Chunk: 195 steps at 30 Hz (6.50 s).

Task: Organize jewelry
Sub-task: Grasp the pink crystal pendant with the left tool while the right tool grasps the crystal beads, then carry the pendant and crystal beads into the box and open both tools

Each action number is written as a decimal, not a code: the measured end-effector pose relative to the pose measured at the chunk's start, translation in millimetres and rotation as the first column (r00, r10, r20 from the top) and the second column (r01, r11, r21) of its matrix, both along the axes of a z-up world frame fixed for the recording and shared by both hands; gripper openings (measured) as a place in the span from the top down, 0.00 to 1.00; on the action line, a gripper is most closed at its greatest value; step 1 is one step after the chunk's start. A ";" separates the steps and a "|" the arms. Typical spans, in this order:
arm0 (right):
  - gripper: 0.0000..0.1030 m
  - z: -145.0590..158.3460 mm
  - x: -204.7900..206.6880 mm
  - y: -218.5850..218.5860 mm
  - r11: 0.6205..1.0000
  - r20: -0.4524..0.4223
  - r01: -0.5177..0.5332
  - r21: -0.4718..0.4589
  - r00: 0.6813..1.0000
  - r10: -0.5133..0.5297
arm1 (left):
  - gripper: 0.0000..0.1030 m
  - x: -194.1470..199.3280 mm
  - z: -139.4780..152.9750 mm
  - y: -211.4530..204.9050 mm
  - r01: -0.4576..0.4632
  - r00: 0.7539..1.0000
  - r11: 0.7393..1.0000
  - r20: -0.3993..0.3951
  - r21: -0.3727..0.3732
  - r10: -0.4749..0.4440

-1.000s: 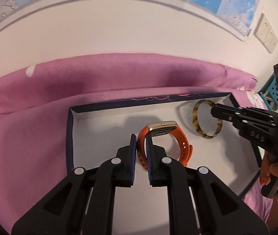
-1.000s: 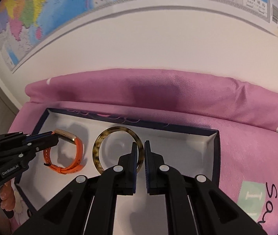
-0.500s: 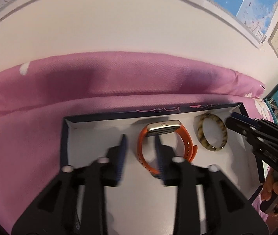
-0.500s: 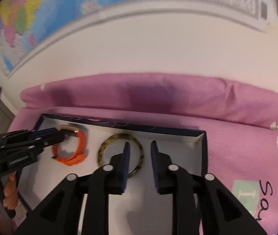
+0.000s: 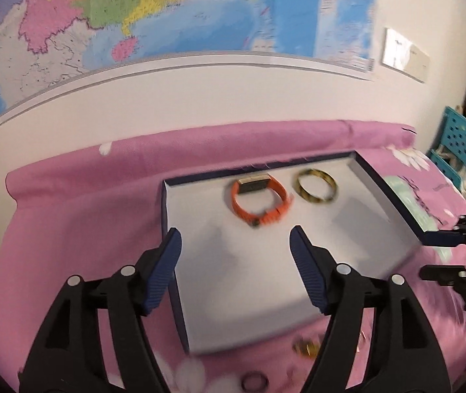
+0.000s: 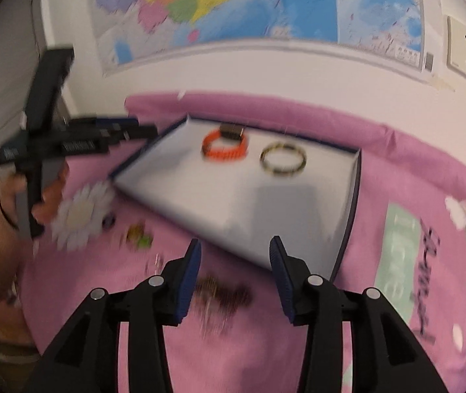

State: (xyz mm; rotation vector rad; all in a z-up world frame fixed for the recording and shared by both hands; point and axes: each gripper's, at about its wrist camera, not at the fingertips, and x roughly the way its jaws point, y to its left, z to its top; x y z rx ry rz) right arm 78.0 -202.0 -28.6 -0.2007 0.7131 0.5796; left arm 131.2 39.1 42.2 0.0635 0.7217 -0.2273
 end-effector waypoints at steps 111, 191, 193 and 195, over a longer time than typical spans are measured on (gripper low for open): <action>0.92 61.9 -16.0 15.2 0.987 0.142 -0.059 0.151 0.989 0.038 | 0.96 -74.3 -14.0 -13.8 0.186 0.982 0.982 -0.038 -0.036 -0.187; 0.65 26.7 47.9 9.4 0.987 0.019 0.069 0.146 0.997 -0.073 | 0.47 -10.9 -16.0 -3.4 0.089 0.995 0.996 -0.036 -0.013 -0.090; 0.65 24.5 36.3 11.9 0.991 0.021 0.045 0.130 0.999 -0.048 | 0.47 -21.9 -14.5 -2.5 0.095 0.995 0.995 -0.025 -0.011 -0.095; 0.65 20.0 28.9 14.4 0.993 0.018 0.040 0.110 0.999 -0.042 | 0.47 -30.8 -15.3 -3.1 0.101 0.995 0.995 -0.021 -0.004 -0.101</action>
